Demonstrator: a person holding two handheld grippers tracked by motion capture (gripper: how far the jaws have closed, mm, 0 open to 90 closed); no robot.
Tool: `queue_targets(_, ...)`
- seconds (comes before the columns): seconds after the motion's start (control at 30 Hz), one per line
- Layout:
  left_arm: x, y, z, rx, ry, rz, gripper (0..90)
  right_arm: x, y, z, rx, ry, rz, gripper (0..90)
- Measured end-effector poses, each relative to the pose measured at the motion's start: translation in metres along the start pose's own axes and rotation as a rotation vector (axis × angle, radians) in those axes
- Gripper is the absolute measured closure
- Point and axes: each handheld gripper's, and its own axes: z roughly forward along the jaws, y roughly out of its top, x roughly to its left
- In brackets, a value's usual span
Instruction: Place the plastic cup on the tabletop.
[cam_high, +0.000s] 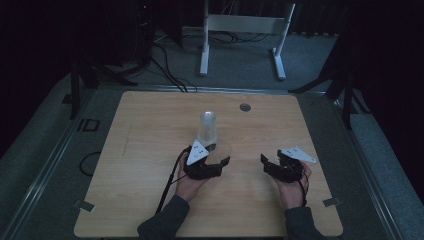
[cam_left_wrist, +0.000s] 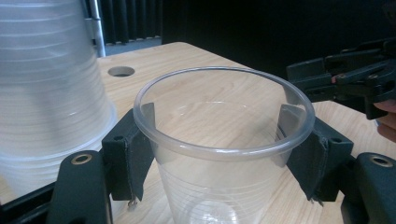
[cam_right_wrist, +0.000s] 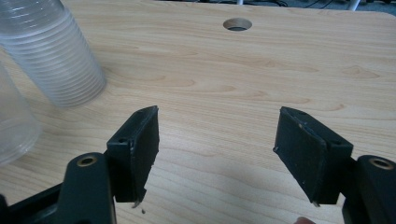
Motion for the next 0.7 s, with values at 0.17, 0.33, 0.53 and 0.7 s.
queue_targets(0.17, 0.003, -0.002, -0.002, 0.002, 0.01, 0.003, 29.8, 0.0, 0.0, 0.0, 0.0, -0.001, -0.001, 30.3)
queue_targets(0.33, 0.007, -0.006, -0.002, 0.001, 0.024, -0.007, 29.7, 0.0, -0.001, 0.0, 0.001, 0.0, -0.002, 30.3)
queue_targets(0.53, 0.008, -0.009, -0.001, -0.001, 0.024, -0.011, 29.6, 0.0, -0.001, 0.001, 0.002, -0.001, -0.003, 30.3)
queue_targets(0.7, 0.007, -0.011, 0.001, 0.01, 0.022, -0.007, 29.5, 0.0, -0.001, 0.001, 0.002, 0.0, -0.002, 30.3)
